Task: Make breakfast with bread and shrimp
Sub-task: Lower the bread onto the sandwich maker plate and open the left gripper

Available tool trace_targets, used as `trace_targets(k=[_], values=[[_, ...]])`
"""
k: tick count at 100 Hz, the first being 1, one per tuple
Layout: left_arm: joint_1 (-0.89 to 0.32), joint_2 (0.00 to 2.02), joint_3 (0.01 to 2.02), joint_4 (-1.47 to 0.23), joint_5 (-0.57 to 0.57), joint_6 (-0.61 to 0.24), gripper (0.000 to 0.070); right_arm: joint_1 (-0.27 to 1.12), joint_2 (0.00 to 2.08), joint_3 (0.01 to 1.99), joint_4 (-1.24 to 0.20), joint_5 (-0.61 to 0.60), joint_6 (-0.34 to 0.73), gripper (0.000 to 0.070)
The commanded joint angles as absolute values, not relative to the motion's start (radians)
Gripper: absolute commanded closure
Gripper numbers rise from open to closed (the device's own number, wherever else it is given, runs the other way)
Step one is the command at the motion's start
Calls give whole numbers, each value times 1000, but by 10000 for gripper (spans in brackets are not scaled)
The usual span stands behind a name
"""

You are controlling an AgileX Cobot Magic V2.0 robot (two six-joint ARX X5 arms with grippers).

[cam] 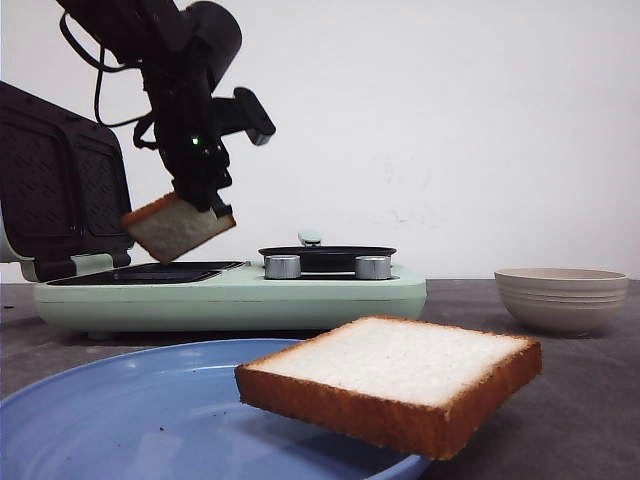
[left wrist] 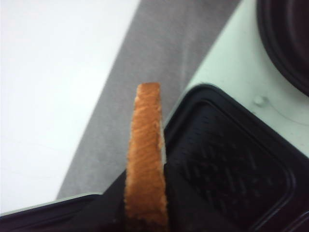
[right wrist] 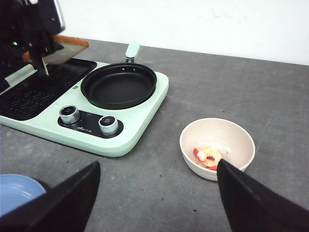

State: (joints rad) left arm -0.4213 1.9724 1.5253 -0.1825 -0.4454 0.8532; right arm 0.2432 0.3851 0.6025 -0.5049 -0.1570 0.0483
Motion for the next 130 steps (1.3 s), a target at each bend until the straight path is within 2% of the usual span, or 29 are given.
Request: trace_targets(k=[1, 9, 14, 18, 26, 31, 64, 85, 103, 111, 114, 119, 130], values=[[-426, 2011, 1547, -192, -440, 828, 700, 249, 391, 615, -496, -155, 37, 220], [-426, 2014, 1547, -217, -437, 800, 689, 249, 391, 615, -496, -155, 37, 220], [-427, 2014, 1547, -216, -432, 791, 605, 249, 391, 615, -496, -155, 37, 220], [-430, 2013, 1547, -210, -433, 791, 474, 249, 391, 615, -496, -155, 37, 220], [-434, 2012, 1548, -196, -433, 791, 131, 249, 391, 615, -496, -155, 37, 220], [-436, 2012, 1548, -186, -432, 782, 0, 249, 391, 615, -496, -155, 37, 220], [-459, 2006, 1590, -199, -413, 677, 0, 249, 391, 615, -495, -155, 37, 220], [-458, 2005, 1674, -332, -337, 606, 0, 249, 391, 615, -494, -155, 37, 220], [-435, 2005, 1683, -403, -340, 603, 0, 249, 391, 615, -487, -155, 38, 220], [-424, 2004, 1683, -436, -364, 549, 0, 249, 391, 615, -487, -155, 38, 220], [-420, 2000, 1683, -447, -376, 519, 43, 249, 391, 615, -487, -155, 38, 220], [-413, 1986, 1683, -463, -376, 469, 175, 249, 391, 615, -487, -155, 39, 220], [-405, 1934, 1683, -498, -280, 413, 592, 249, 397, 615, -482, -156, 49, 221]])
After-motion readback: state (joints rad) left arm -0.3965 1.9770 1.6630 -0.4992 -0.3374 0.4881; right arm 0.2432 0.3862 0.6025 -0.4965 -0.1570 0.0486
